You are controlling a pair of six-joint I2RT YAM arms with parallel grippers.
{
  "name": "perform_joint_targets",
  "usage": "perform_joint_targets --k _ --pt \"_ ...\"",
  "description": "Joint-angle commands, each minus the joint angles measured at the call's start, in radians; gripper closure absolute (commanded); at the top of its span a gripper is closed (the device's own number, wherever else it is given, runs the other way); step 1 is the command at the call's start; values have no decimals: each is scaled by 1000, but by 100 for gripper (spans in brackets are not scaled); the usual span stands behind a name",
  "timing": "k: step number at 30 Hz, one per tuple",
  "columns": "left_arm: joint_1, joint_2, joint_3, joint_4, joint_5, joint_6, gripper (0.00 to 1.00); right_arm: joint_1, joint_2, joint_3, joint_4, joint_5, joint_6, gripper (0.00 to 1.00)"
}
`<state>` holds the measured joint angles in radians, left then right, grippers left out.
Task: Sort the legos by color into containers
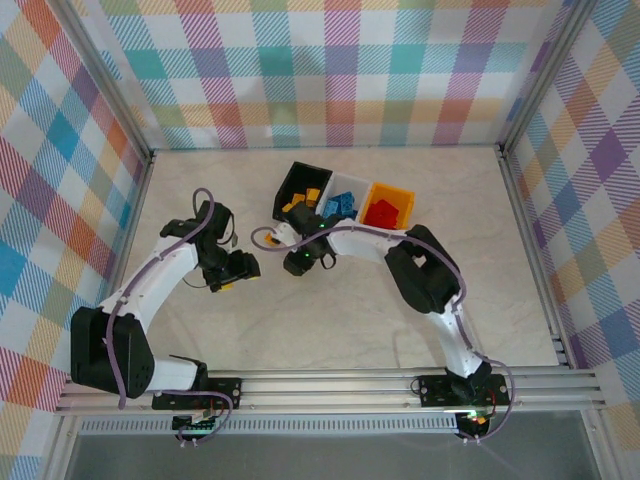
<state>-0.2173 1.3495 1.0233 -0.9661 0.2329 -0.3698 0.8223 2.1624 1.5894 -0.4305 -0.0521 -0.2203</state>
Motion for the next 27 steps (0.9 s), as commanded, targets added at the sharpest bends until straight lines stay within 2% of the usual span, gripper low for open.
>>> perform_joint_targets --k 1,5,9,12,20,27 --pt "21 5 14 -8 -14 18 35 -27 -130 -58 99 -101 94 55" --pt "25 -2 8 -8 -15 30 35 -60 -209 -99 146 -158 194 54" --pt "27 -5 6 -12 -20 46 35 -108 -217 -43 141 -178 262 53" --pt "27 -4 4 -15 -17 57 35 -146 -168 71 98 -187 298 53" --pt "27 -20 -6 -30 -27 81 35 -198 78 424 -29 -183 339 52" --pt "27 -21 -3 -38 -26 93 35 -219 208 596 -80 -158 368 47"
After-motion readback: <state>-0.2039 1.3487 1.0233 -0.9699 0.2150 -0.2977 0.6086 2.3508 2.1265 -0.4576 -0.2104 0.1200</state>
